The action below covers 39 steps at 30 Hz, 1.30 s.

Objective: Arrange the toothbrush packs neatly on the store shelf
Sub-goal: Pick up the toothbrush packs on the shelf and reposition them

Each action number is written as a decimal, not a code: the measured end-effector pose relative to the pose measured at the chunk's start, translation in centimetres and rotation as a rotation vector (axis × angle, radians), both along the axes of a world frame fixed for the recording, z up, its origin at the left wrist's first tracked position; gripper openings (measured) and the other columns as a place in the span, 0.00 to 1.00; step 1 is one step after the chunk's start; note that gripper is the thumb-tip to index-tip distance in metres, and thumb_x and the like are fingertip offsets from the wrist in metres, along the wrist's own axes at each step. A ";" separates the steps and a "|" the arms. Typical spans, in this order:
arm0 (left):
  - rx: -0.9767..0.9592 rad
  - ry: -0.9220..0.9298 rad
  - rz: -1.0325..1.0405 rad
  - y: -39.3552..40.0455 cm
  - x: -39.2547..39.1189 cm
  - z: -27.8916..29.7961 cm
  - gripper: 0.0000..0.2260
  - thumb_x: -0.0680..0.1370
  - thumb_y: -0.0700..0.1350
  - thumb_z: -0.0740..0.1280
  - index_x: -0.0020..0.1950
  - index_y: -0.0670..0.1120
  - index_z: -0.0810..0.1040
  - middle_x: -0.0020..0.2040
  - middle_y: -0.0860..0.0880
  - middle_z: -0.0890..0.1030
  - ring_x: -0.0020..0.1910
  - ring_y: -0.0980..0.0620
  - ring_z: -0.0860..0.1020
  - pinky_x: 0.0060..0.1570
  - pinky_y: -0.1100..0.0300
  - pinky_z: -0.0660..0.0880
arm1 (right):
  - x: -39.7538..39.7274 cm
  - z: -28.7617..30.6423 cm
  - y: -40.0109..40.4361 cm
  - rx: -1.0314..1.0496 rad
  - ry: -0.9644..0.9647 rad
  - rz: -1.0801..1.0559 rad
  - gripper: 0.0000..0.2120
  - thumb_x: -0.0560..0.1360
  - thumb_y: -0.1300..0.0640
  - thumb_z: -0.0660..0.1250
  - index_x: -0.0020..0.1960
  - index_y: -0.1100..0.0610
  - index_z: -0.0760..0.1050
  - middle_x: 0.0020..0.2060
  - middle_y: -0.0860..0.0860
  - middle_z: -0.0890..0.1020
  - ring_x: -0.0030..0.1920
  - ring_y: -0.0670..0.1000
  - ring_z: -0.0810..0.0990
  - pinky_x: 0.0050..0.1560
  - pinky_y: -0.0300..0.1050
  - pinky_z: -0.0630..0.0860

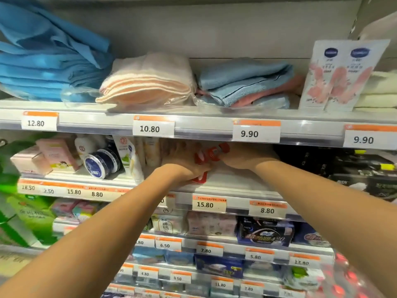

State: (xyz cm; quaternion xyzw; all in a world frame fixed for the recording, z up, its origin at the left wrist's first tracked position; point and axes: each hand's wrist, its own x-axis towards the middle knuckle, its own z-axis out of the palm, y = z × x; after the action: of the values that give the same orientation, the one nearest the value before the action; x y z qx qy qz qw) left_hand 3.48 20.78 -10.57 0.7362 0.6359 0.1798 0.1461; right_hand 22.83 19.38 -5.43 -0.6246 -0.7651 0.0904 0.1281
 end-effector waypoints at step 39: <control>0.174 0.024 0.189 -4.4 0.3 3.0 0.11 0.84 0.43 0.61 0.61 0.41 0.80 0.51 0.41 0.82 0.46 0.42 0.79 0.42 0.58 0.71 | 3.9 0.5 -4.1 -0.116 0.717 -0.413 0.07 0.79 0.55 0.68 0.43 0.53 0.74 0.49 0.60 0.81 0.46 0.63 0.85 0.37 0.56 0.85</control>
State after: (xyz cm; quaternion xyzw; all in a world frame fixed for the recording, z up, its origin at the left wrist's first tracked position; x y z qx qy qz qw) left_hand 3.79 16.34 -7.59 0.6850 0.6861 0.2385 0.0562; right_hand 26.69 15.25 -4.94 -0.6999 -0.5244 0.3176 0.3664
